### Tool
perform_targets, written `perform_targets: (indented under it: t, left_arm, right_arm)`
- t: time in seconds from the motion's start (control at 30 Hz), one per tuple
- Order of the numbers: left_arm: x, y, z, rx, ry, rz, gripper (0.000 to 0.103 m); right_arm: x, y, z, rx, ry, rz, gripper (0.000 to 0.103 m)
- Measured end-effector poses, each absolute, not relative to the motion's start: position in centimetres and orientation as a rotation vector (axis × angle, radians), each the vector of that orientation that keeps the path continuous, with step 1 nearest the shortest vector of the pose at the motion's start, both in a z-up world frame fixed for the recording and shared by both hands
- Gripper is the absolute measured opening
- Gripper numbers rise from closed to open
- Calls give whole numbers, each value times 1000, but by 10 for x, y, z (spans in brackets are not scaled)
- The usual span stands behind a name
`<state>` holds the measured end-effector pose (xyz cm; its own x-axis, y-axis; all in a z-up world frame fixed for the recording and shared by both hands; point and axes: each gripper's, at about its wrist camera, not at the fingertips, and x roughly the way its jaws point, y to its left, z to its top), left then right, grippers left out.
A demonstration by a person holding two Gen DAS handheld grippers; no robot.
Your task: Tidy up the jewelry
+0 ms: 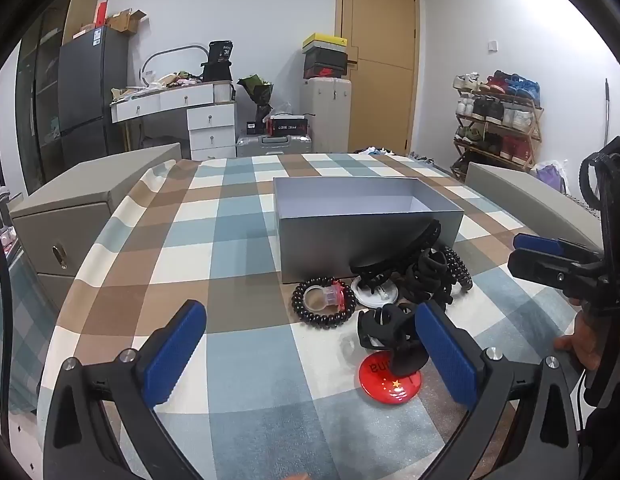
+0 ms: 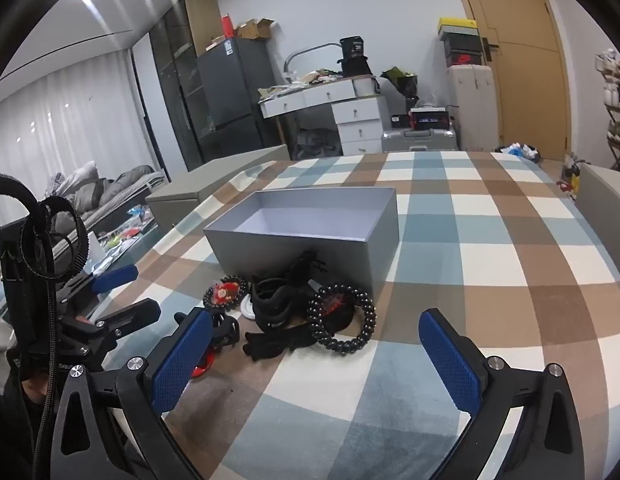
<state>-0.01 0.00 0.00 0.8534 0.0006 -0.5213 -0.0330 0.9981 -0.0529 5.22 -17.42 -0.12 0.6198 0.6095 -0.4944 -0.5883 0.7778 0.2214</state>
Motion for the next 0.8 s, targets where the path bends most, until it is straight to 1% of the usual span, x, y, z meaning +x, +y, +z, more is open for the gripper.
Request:
perform_targets:
  t: [0.2, 0.8]
  left_arm:
    - [0, 0, 0, -59, 547, 19, 102]
    - [0, -5, -2, -32, 546, 23, 102]
  right_arm:
    - [56, -175, -3, 51, 624, 687, 103]
    - [56, -178, -5, 45, 634, 688, 103]
